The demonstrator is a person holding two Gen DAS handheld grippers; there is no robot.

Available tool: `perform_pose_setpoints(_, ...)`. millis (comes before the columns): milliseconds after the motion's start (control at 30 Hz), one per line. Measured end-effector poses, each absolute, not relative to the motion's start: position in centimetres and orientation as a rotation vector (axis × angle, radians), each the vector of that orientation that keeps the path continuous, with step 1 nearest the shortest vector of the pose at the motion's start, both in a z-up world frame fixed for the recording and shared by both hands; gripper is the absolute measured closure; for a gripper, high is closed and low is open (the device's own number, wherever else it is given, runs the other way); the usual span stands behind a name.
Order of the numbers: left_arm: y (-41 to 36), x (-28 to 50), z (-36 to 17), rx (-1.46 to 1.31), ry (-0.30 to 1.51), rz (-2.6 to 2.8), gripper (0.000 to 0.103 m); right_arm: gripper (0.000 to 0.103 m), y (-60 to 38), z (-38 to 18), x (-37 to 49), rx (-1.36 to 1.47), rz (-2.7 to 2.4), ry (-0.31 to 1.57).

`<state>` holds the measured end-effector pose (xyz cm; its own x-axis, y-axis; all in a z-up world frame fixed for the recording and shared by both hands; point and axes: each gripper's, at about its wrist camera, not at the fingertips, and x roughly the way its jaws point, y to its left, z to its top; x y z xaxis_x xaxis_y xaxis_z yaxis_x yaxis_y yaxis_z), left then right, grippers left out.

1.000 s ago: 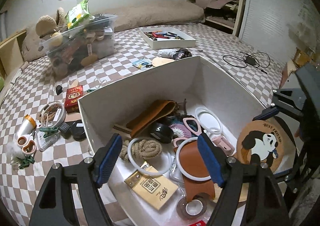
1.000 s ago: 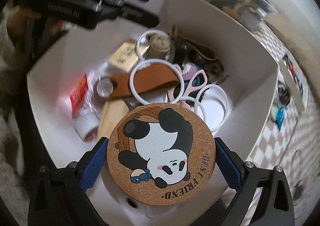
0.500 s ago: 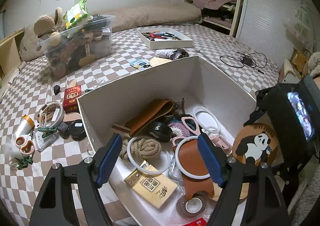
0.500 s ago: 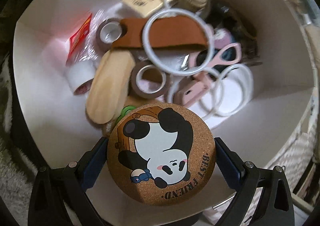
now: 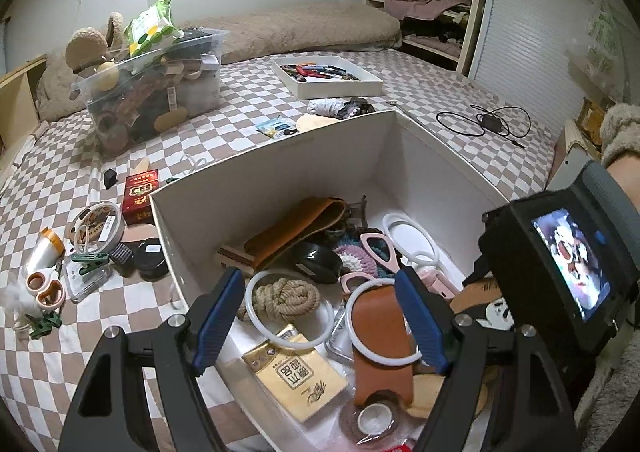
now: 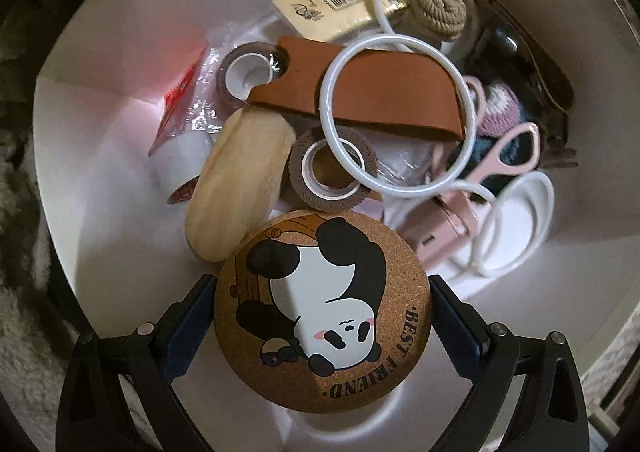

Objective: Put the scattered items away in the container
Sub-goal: 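Lower the panda coaster into the box and open right gripper, then raise the right tool up out of the white box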

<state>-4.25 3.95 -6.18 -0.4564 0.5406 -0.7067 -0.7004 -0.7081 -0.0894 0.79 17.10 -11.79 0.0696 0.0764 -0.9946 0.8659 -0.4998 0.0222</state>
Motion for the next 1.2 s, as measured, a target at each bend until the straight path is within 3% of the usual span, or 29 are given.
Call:
perform_pose_setpoints(300, 3.5, -3.9, -6.0, -0.956, 0.285, 2.189, 0.025, 0.003, 18.4, -10.6, 1.3, 1.666, -1.571, 0.814)
perform_pose_setpoints(967, 3.5, -3.4, -5.5, -0.956, 0.298, 2.199, 0.025, 0.0, 21.2, -7.8, 4.2, 1.598, -1.71, 0.744)
perform_pose_setpoints(1200, 3.5, -3.2, -5.3, -0.958, 0.296, 2.21, 0.025, 0.0, 22.2, -6.0, 5.5, 1.455, -1.87, 0.72)
